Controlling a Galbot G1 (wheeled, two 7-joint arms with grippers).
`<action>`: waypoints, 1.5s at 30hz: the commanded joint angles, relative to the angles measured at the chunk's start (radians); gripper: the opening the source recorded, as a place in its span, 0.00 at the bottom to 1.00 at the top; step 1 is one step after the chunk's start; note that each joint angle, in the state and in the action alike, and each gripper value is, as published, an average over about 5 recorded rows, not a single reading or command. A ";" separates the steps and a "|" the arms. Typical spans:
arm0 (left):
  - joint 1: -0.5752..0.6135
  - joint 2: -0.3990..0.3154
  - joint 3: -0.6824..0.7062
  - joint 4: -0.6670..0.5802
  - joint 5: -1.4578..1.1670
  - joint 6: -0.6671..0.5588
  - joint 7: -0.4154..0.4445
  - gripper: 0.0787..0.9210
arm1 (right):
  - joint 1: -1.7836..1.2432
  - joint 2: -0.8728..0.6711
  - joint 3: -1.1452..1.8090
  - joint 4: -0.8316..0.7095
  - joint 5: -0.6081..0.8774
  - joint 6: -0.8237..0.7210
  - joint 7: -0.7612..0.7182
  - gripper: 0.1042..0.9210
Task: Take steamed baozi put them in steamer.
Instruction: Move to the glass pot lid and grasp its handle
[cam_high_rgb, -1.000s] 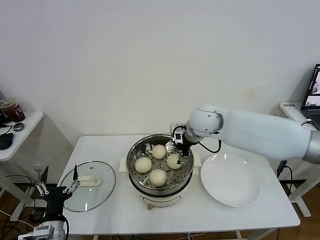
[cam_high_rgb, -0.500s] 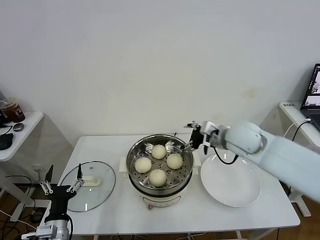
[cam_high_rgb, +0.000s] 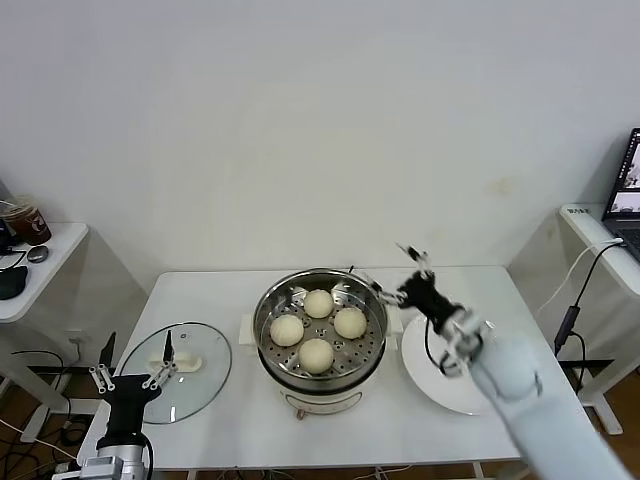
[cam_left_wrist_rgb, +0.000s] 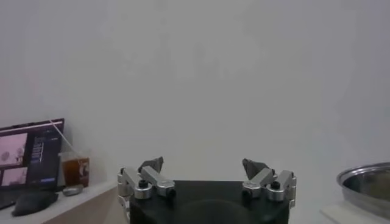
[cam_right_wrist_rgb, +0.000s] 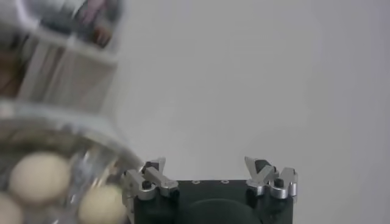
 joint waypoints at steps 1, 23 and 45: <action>0.005 0.022 -0.019 0.035 0.370 0.012 -0.093 0.88 | -0.523 0.417 0.609 0.078 -0.067 0.256 -0.069 0.88; -0.159 0.264 -0.043 0.503 1.433 -0.070 -0.126 0.88 | -0.653 0.462 0.638 0.155 -0.011 0.176 -0.001 0.88; -0.419 0.292 0.059 0.737 1.446 -0.071 -0.141 0.88 | -0.675 0.492 0.600 0.183 -0.034 0.171 0.002 0.88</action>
